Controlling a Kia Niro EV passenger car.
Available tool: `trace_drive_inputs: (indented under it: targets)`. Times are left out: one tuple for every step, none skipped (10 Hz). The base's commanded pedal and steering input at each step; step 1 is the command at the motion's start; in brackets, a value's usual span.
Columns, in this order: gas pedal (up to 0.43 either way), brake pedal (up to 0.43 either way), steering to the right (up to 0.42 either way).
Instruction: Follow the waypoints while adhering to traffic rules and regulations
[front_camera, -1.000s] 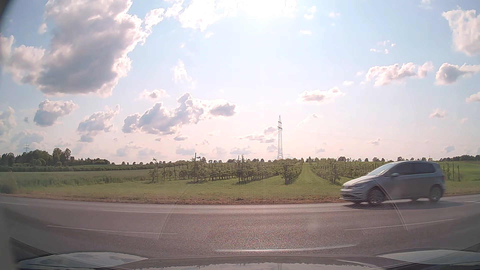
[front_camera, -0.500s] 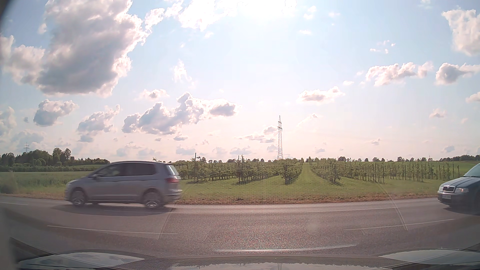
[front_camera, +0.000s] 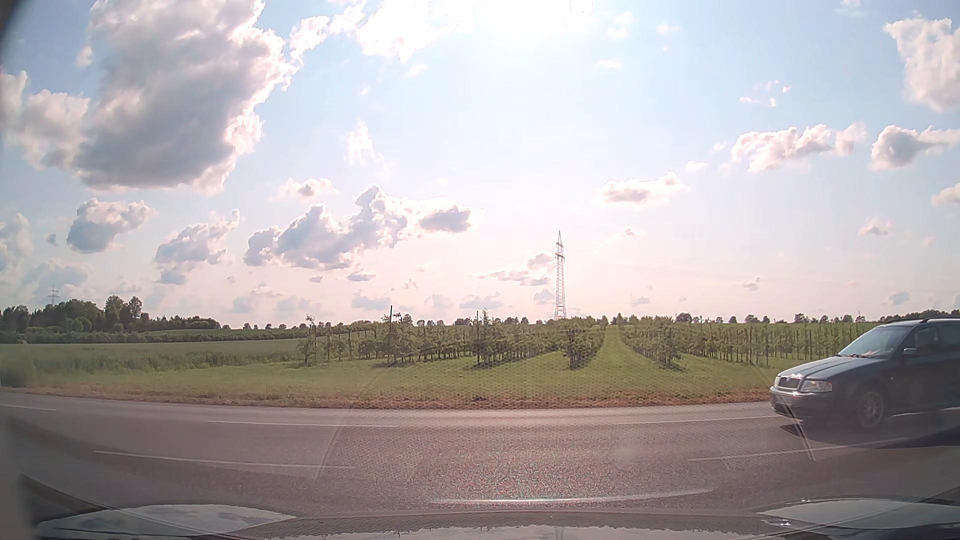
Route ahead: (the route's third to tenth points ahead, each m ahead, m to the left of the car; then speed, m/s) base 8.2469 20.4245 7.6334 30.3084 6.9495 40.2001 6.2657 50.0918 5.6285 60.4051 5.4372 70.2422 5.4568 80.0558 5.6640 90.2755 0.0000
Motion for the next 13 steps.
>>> trace_drive_inputs:
  targets:
    - [0.0, 0.409, -0.001]
    - [0.0, 0.409, -0.002]
    - [0.0, 0.409, -0.002]
    - [0.0, 0.409, -0.002]
    - [0.0, 0.409, -0.002]
    - [0.0, 0.402, -0.002]
    - [0.0, 0.39, -0.002]
    - [0.0, 0.39, -0.002]
    - [0.0, 0.39, -0.002]
    - [0.0, 0.39, -0.002]
    - [0.0, 0.39, -0.002]
    - [0.0, 0.39, -0.002]
    - [0.0, 0.39, -0.002]
